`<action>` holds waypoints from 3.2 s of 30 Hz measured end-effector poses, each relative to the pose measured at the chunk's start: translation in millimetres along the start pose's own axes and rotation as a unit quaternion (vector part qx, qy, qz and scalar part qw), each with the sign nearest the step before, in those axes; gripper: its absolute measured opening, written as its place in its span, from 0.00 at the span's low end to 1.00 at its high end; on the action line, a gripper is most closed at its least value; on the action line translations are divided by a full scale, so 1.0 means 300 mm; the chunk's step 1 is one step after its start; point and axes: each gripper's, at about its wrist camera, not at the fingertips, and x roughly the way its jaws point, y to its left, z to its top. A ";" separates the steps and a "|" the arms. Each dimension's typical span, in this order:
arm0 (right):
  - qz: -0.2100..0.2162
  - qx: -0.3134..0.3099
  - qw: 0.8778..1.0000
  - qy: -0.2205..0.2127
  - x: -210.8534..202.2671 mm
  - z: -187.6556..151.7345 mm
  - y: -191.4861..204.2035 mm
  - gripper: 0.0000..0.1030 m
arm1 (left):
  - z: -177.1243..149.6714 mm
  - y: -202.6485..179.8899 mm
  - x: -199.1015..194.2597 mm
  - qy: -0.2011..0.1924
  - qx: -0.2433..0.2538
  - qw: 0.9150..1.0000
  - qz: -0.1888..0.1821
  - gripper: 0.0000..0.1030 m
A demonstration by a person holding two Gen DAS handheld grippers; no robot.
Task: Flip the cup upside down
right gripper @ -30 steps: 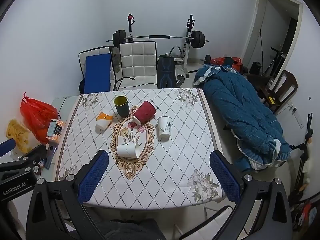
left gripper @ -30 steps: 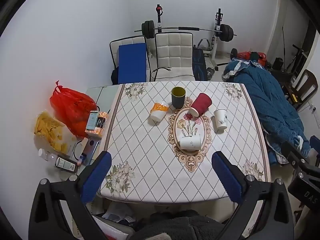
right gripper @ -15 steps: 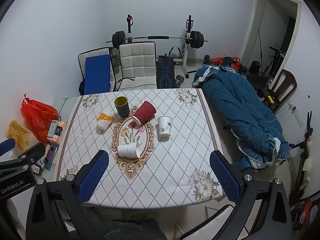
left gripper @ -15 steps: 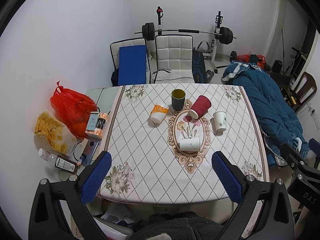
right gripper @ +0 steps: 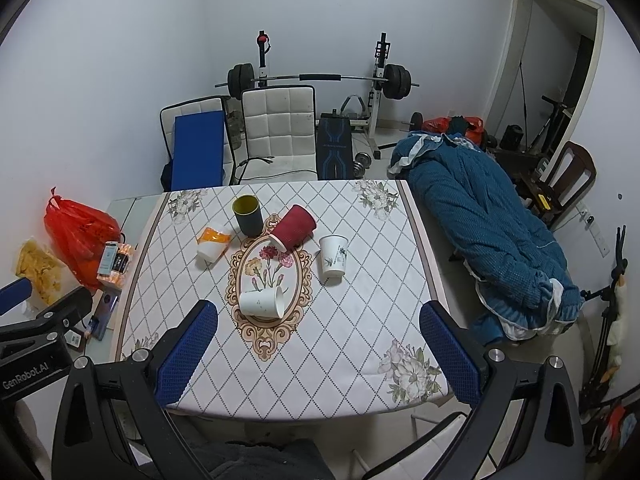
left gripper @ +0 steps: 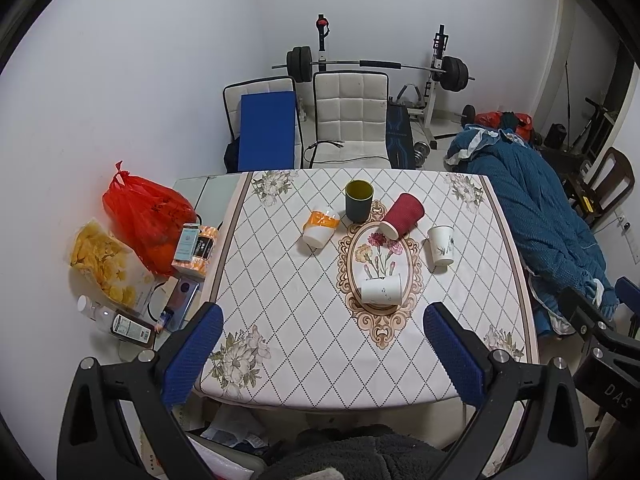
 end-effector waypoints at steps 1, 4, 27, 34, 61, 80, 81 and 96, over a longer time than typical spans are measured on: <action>0.000 0.000 1.000 0.001 0.000 0.001 0.003 0.99 | -0.001 -0.001 0.000 0.000 0.000 1.000 0.000 1.00; -0.001 0.000 1.000 0.000 -0.004 0.000 0.004 0.99 | -0.001 -0.001 0.001 -0.001 0.000 1.000 0.000 1.00; -0.001 0.000 1.000 -0.002 0.006 0.024 0.016 0.99 | 0.024 -0.013 0.003 -0.002 0.000 1.000 -0.002 1.00; 0.000 0.000 1.000 -0.003 0.034 0.047 0.024 0.99 | 0.032 -0.014 0.004 -0.002 0.000 1.000 -0.002 1.00; -0.016 0.011 0.999 0.044 0.179 -0.014 0.077 0.99 | 0.012 0.012 0.185 0.038 0.019 0.999 0.001 1.00; -0.028 0.042 0.968 0.247 0.906 -0.328 0.014 0.99 | -0.066 -0.026 0.743 0.174 0.093 0.980 0.040 1.00; -0.028 0.044 0.966 0.254 0.940 -0.336 0.002 0.99 | -0.059 -0.037 0.770 0.180 0.095 0.978 0.040 1.00; -0.027 0.051 0.942 0.330 1.317 -0.294 -0.167 0.99 | 0.177 -0.331 1.138 0.201 0.169 0.964 0.039 1.00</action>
